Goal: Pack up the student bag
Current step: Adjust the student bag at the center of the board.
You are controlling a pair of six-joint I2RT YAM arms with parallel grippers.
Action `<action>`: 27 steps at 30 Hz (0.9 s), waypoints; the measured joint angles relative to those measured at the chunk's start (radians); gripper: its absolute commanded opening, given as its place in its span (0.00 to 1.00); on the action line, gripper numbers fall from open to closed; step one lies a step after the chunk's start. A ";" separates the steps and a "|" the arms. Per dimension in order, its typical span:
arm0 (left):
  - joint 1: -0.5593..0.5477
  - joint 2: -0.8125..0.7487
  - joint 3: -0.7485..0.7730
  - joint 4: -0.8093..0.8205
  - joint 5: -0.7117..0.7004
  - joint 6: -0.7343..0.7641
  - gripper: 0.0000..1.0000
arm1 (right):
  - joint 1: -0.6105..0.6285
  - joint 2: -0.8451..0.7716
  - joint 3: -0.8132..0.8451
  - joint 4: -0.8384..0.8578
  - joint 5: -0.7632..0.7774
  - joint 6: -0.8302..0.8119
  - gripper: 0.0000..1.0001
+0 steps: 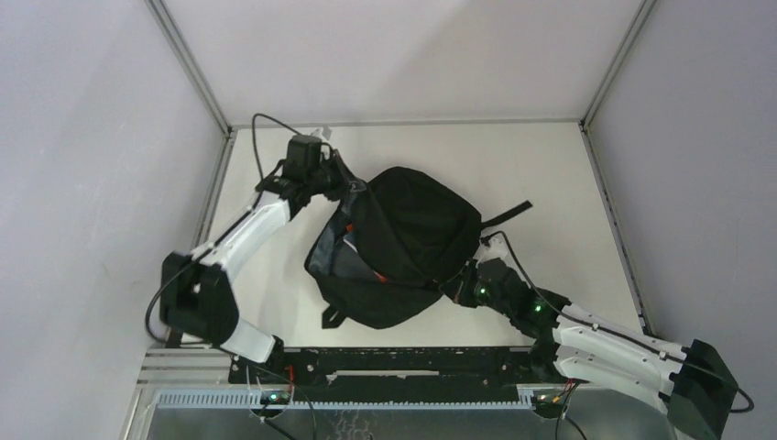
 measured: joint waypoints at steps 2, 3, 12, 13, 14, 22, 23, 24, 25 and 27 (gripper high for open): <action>0.000 0.094 0.067 0.011 0.020 0.019 0.00 | 0.074 0.005 -0.001 0.029 0.061 0.040 0.00; 0.000 0.147 0.104 0.011 0.037 0.028 0.00 | 0.103 0.018 -0.001 0.042 0.087 0.061 0.00; -0.055 0.445 0.372 -0.069 0.122 0.143 0.64 | 0.189 0.209 -0.028 0.219 0.219 0.186 0.00; -0.064 0.438 0.374 -0.080 0.119 0.153 0.68 | 0.189 0.223 -0.029 0.229 0.220 0.192 0.00; -0.072 0.425 0.373 -0.095 0.111 0.163 0.71 | 0.189 0.235 -0.029 0.238 0.222 0.198 0.00; -0.146 0.006 0.242 -0.209 -0.144 0.213 0.79 | 0.186 0.263 -0.034 0.290 0.220 0.211 0.00; -0.153 -0.062 0.230 -0.214 -0.176 0.213 0.77 | 0.183 0.266 -0.034 0.296 0.219 0.211 0.00; -0.159 -0.111 0.221 -0.215 -0.196 0.214 0.74 | 0.179 0.270 -0.034 0.300 0.216 0.211 0.00; -0.167 -0.161 0.208 -0.213 -0.215 0.213 0.71 | 0.177 0.274 -0.034 0.305 0.213 0.211 0.00; -0.192 -0.246 0.169 -0.205 -0.237 0.208 0.66 | 0.167 0.287 -0.034 0.321 0.203 0.211 0.00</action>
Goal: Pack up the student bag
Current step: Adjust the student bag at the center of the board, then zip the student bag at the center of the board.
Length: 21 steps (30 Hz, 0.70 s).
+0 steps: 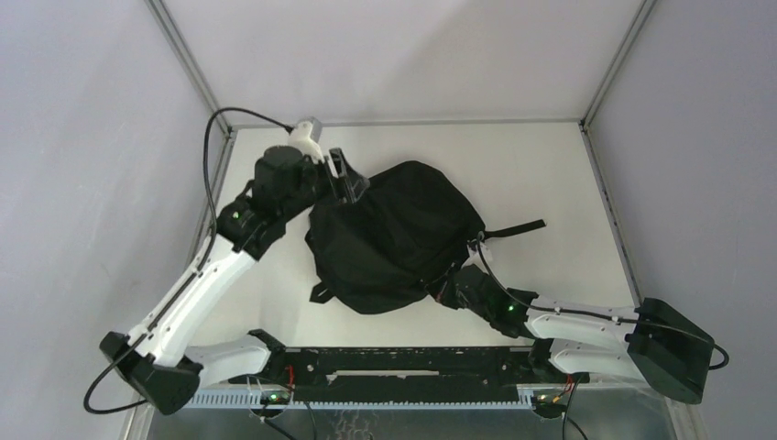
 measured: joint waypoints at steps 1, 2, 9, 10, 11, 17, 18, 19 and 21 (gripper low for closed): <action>-0.020 -0.026 -0.029 0.012 0.001 -0.007 0.64 | -0.004 0.006 0.000 0.008 -0.006 0.000 0.00; -0.046 -0.048 -0.065 0.029 0.013 -0.016 0.63 | -0.008 0.013 0.000 0.016 -0.013 0.000 0.00; -0.241 0.062 -0.278 0.166 0.228 -0.117 0.55 | -0.018 0.032 0.000 0.037 -0.031 0.000 0.00; -0.256 0.095 -0.294 0.176 0.252 -0.129 0.54 | -0.019 0.032 0.000 0.037 -0.032 -0.001 0.00; -0.267 0.126 -0.306 0.188 0.277 -0.139 0.53 | -0.019 0.032 0.000 0.037 -0.032 -0.001 0.00; -0.282 0.242 -0.330 0.253 0.398 -0.171 0.51 | -0.021 -0.003 -0.008 0.020 -0.034 -0.002 0.00; -0.286 0.255 -0.330 0.262 0.411 -0.174 0.49 | -0.021 -0.018 -0.011 0.014 -0.034 -0.002 0.00; -0.293 0.267 -0.332 0.272 0.421 -0.175 0.49 | -0.022 -0.030 -0.014 0.008 -0.033 -0.003 0.00; -0.307 0.269 -0.357 0.290 0.423 -0.180 0.50 | -0.028 -0.051 -0.018 -0.002 -0.034 -0.005 0.00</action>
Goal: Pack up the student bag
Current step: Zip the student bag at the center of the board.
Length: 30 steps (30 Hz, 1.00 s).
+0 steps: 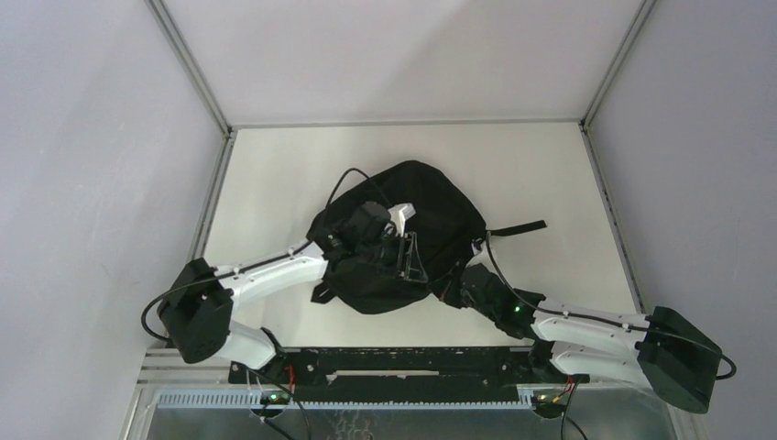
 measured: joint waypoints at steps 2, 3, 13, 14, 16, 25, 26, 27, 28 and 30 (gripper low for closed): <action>-0.010 -0.038 -0.067 0.019 -0.032 -0.004 0.55 | -0.011 -0.012 -0.001 -0.008 -0.008 -0.009 0.00; -0.013 -0.076 -0.108 0.015 -0.057 -0.005 0.57 | -0.015 -0.018 -0.001 -0.013 -0.013 -0.021 0.00; 0.187 -0.590 -0.312 -0.139 -0.312 -0.087 0.84 | 0.095 -0.072 0.213 -0.259 0.084 -0.362 0.59; 0.225 -0.621 -0.338 -0.154 -0.331 -0.103 0.85 | 0.098 -0.085 0.228 -0.268 0.093 -0.384 0.60; 0.263 -0.659 -0.394 -0.195 -0.360 -0.134 0.86 | 0.099 -0.117 0.243 -0.285 0.115 -0.423 0.61; 0.276 -0.678 -0.508 -0.263 -0.391 -0.246 0.74 | 0.031 -0.195 0.246 -0.350 0.142 -0.502 0.62; 0.277 -0.676 -0.514 -0.256 -0.391 -0.252 0.68 | 0.021 -0.201 0.246 -0.354 0.141 -0.506 0.62; 0.277 -0.674 -0.521 -0.247 -0.390 -0.258 0.59 | 0.016 -0.206 0.246 -0.358 0.141 -0.509 0.62; 0.278 -0.674 -0.525 -0.240 -0.390 -0.267 0.47 | 0.009 -0.213 0.246 -0.363 0.140 -0.514 0.61; 0.278 -0.675 -0.528 -0.231 -0.390 -0.283 0.21 | 0.001 -0.224 0.247 -0.372 0.139 -0.520 0.62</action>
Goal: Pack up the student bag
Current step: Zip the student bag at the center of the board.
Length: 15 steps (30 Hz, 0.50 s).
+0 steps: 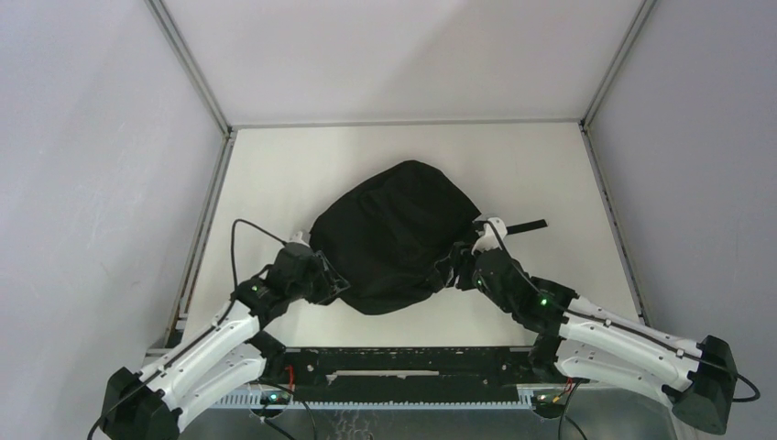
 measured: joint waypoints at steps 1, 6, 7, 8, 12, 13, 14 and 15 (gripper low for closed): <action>0.000 -0.004 0.000 0.004 -0.002 -0.004 0.11 | -0.001 -0.002 0.000 -0.003 -0.001 -0.003 0.63; 0.002 -0.077 0.008 0.003 -0.009 0.004 0.00 | -0.007 0.026 0.009 -0.010 -0.057 -0.047 0.77; 0.002 -0.091 0.018 -0.009 -0.012 0.006 0.00 | -0.006 0.046 0.021 -0.011 -0.075 -0.065 0.78; 0.002 -0.102 0.035 -0.019 -0.018 0.011 0.00 | 0.000 0.074 0.040 -0.013 -0.093 -0.090 0.79; 0.002 -0.097 0.161 -0.045 -0.027 0.031 0.00 | 0.057 0.177 0.125 -0.006 -0.124 -0.204 0.82; 0.003 -0.084 0.204 -0.044 -0.027 0.039 0.00 | 0.079 0.203 0.149 -0.003 -0.127 -0.239 0.83; 0.005 -0.067 0.240 -0.040 -0.027 0.048 0.00 | 0.100 0.227 0.169 0.003 -0.128 -0.272 0.83; 0.008 -0.044 0.277 -0.034 -0.026 0.057 0.00 | 0.119 0.251 0.187 0.016 -0.130 -0.304 0.84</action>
